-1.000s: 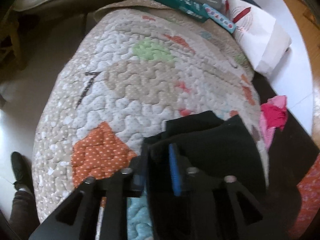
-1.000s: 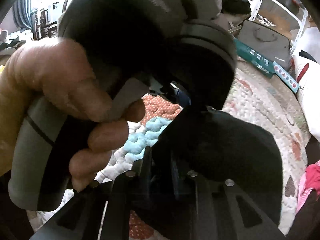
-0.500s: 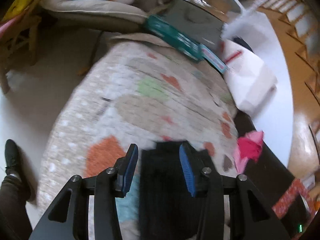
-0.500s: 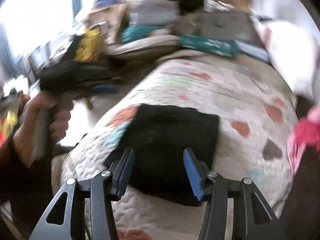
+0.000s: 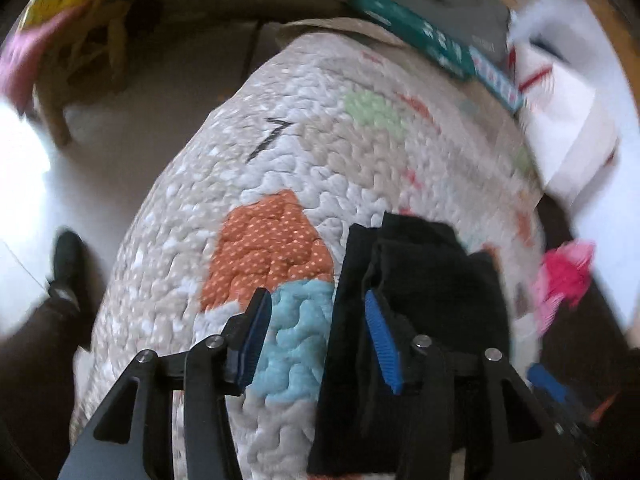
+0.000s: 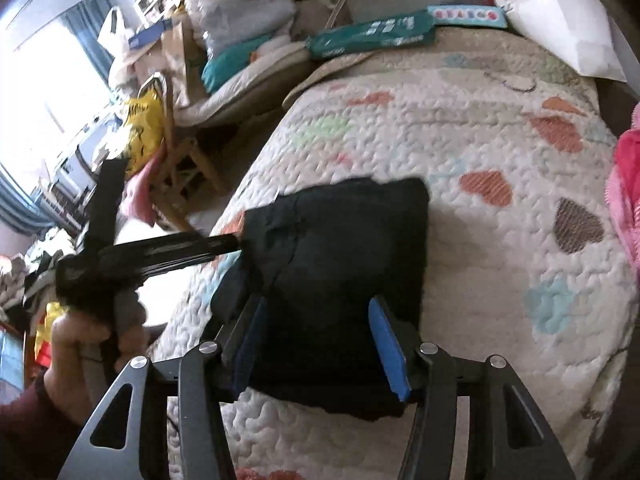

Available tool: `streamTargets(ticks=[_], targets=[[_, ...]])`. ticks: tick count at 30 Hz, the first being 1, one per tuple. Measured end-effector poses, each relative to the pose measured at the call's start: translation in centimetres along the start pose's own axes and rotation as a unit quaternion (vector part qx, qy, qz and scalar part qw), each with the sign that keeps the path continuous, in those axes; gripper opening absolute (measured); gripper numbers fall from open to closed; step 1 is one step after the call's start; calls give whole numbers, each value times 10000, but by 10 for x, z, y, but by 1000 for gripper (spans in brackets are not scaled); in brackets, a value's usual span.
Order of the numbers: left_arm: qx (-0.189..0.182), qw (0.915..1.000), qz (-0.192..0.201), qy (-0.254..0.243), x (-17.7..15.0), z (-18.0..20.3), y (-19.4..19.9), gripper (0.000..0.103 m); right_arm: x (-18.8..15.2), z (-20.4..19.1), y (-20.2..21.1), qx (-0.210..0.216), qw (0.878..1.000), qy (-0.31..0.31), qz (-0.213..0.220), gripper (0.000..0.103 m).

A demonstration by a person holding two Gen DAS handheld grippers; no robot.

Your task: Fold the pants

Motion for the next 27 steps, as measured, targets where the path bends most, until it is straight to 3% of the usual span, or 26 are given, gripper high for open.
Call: streamTargets(ticks=[3, 7, 13, 15, 17, 18, 20, 22, 24, 27], targets=[[-450, 9975, -171, 526, -5, -16, 3, 60, 11, 14, -1, -117, 9996, -237, 47, 77], [-942, 9922, -389, 724, -18, -5, -3, 64, 17, 38, -22, -79, 9959, -881, -180, 77], [-1005, 9929, -635, -60, -40, 34, -28, 71, 11, 71, -54, 108, 9795, -1966, -415, 78], [-941, 9932, -549, -423, -46, 46, -30, 79, 6, 78, -63, 179, 9728, -2263, -464, 78], [-828, 9926, -519, -720, -49, 56, -32, 80, -1, 84, -75, 265, 9659, -2522, -530, 78], [-792, 9923, -524, -799, -49, 59, -33, 77, -5, 85, -82, 324, 9630, -2612, -580, 79], [-759, 9912, -591, -904, -48, 63, -36, 46, -10, 84, -89, 397, 9622, -2636, -554, 80], [-864, 9909, -647, -802, -45, 60, -35, 35, -7, 77, -92, 462, 9666, -2455, -577, 70], [-872, 9911, -621, -787, -43, 61, -31, 32, -2, 68, -89, 448, 9721, -2215, -633, 47], [-937, 9910, -532, -798, -38, 64, -20, 31, 12, 51, -77, 547, 9803, -1814, -561, 38]])
Point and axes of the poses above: each gripper's, at about its wrist camera, not at the fingertips, and y roughly against the way its jaws point, z to its right, x to its top, the point moved 1 cm from there along -y, roughly the way its jaws point, and after that the axes turned 15 degrees about z, right-handed, at the moved point
